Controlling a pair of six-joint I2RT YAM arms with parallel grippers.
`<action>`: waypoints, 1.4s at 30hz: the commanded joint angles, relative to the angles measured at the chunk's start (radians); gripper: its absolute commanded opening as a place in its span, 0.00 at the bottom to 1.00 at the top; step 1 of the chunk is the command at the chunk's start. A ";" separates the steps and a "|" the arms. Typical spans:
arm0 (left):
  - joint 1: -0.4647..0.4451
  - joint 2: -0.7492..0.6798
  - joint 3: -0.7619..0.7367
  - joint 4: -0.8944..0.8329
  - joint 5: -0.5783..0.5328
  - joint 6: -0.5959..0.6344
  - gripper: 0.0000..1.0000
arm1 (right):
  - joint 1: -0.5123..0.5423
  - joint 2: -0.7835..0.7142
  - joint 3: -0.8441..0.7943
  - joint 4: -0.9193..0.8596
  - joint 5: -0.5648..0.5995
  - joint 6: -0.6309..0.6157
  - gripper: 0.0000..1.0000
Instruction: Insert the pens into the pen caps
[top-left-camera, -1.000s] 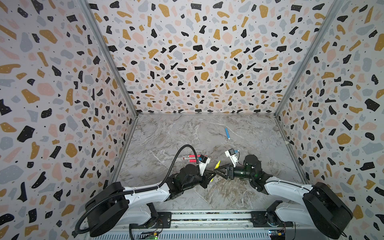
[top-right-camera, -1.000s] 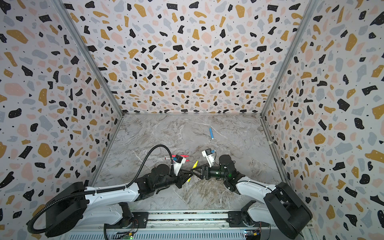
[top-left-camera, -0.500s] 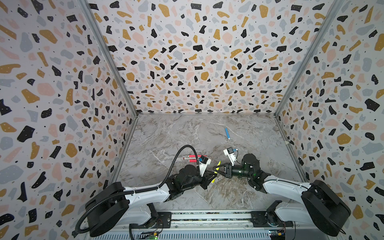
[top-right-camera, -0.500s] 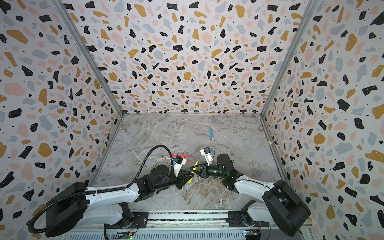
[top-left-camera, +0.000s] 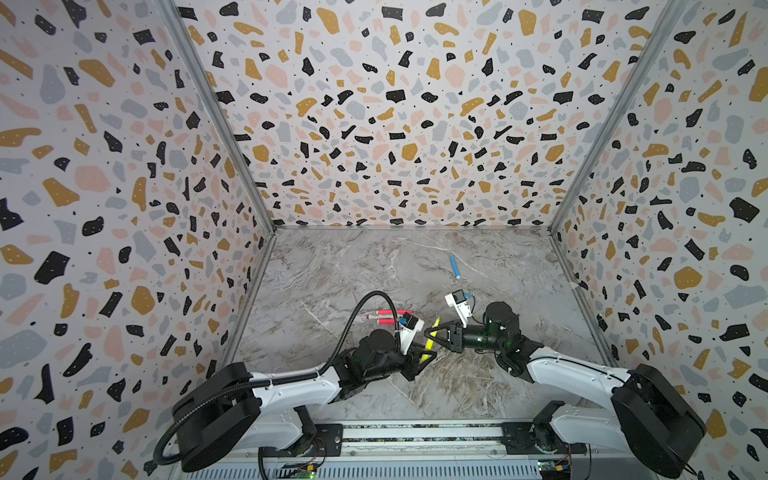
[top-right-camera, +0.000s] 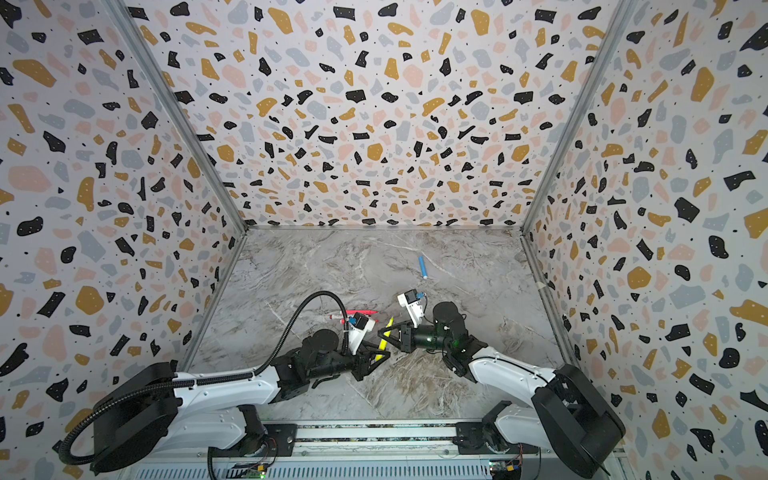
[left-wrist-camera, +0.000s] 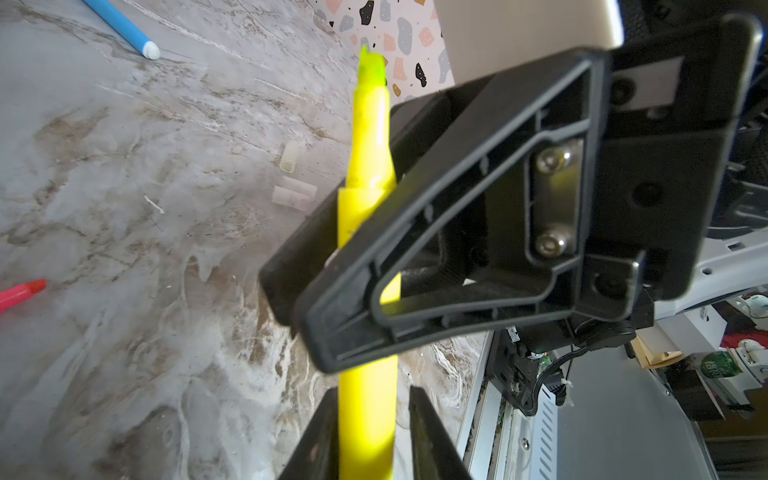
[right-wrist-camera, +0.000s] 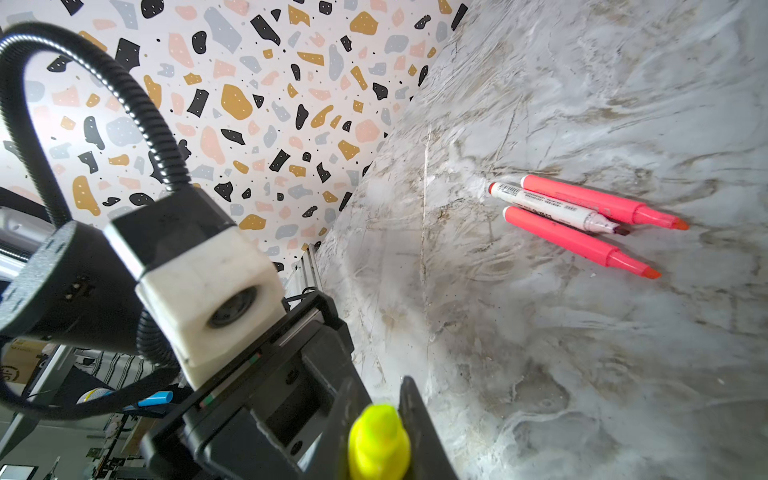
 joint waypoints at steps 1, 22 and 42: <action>-0.005 0.003 0.003 0.067 0.048 -0.010 0.27 | 0.004 -0.023 0.040 -0.003 0.000 -0.034 0.05; -0.005 0.006 0.018 0.035 -0.014 -0.039 0.15 | 0.023 -0.058 0.030 -0.028 -0.004 -0.085 0.07; -0.004 -0.023 0.039 -0.004 -0.038 -0.054 0.27 | 0.052 -0.061 0.023 -0.030 0.021 -0.102 0.07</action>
